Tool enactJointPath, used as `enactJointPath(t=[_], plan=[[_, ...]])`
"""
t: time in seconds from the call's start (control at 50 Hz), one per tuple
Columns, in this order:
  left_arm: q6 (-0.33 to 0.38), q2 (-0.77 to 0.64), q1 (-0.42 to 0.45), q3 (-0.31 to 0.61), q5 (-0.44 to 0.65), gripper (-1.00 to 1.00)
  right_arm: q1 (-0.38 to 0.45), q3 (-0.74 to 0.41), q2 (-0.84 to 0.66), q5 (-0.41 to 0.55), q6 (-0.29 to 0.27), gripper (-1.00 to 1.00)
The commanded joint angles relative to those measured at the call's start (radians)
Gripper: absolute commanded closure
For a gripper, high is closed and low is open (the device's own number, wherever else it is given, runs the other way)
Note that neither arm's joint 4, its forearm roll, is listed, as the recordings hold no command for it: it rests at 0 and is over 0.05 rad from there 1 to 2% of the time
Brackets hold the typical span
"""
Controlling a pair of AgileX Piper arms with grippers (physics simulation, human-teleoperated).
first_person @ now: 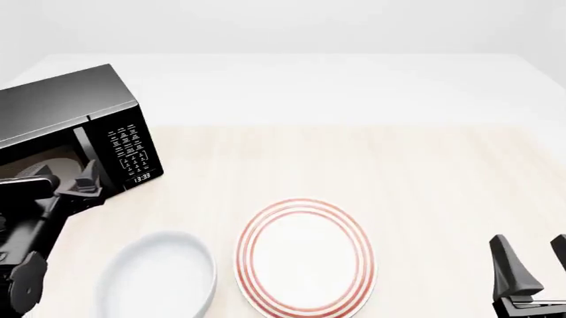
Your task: Open the microwave.
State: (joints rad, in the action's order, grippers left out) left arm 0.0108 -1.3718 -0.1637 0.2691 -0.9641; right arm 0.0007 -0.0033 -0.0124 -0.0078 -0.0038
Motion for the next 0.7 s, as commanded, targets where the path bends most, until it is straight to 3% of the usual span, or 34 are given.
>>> enactJointPath(t=[0.02, 0.7], plan=[[0.000, -0.062, -0.002, 0.009, -0.063, -1.00, 0.000, 0.000, 0.000, 0.000, 0.000, -1.00], [-0.016, -0.247, -0.007, 0.100, -0.127, -1.00, 0.000, 0.000, 0.000, 0.000, 0.000, -1.00]])
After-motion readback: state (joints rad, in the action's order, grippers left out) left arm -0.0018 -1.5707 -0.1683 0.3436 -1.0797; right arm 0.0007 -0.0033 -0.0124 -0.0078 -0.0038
